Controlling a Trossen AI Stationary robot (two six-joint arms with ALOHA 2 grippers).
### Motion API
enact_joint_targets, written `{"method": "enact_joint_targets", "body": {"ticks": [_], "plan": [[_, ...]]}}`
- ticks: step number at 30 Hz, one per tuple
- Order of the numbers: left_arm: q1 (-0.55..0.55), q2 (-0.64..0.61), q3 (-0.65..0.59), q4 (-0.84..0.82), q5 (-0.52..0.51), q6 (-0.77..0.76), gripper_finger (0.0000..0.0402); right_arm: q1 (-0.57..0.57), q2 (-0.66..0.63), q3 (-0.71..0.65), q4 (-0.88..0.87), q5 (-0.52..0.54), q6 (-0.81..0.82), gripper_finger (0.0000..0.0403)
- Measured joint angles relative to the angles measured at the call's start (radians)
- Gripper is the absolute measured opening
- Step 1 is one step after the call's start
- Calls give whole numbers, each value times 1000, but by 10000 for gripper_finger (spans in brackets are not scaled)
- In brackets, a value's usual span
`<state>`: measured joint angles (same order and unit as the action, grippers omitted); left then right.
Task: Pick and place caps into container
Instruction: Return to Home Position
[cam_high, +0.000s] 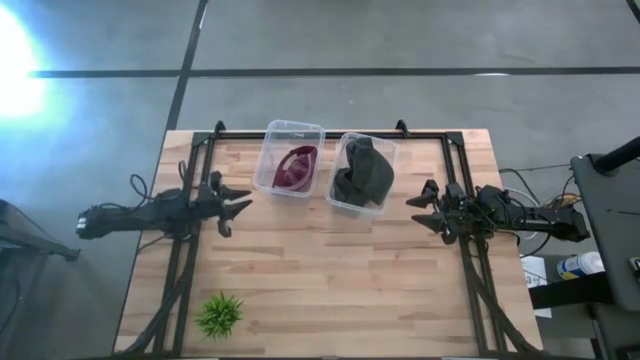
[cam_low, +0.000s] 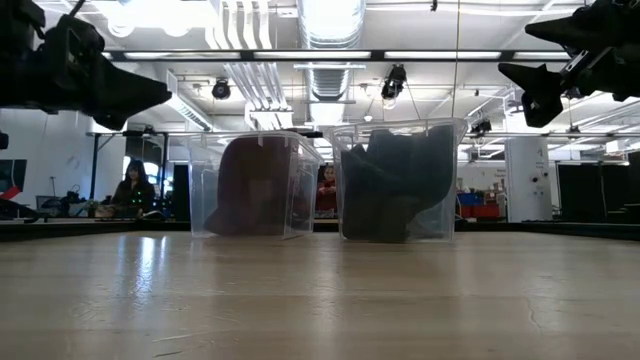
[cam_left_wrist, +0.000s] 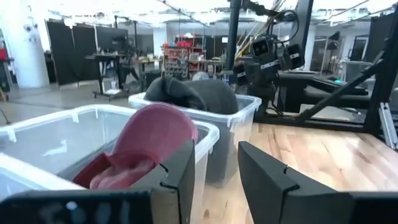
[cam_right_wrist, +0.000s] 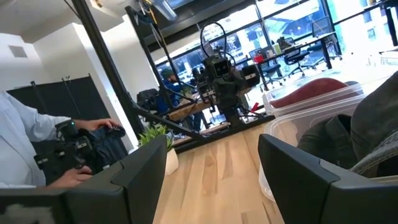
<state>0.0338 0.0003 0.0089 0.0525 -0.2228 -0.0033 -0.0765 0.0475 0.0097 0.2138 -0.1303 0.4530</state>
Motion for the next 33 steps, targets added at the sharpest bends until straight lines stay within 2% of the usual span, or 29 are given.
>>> {"method": "enact_joint_targets", "body": {"ticks": [14,33], "plan": [[11,0,0,-24,67,-59,116,0,0,0,0,0,0,251],[11,2,1,-16,69,-102,116,0,0,0,0,0,0,251]]}}
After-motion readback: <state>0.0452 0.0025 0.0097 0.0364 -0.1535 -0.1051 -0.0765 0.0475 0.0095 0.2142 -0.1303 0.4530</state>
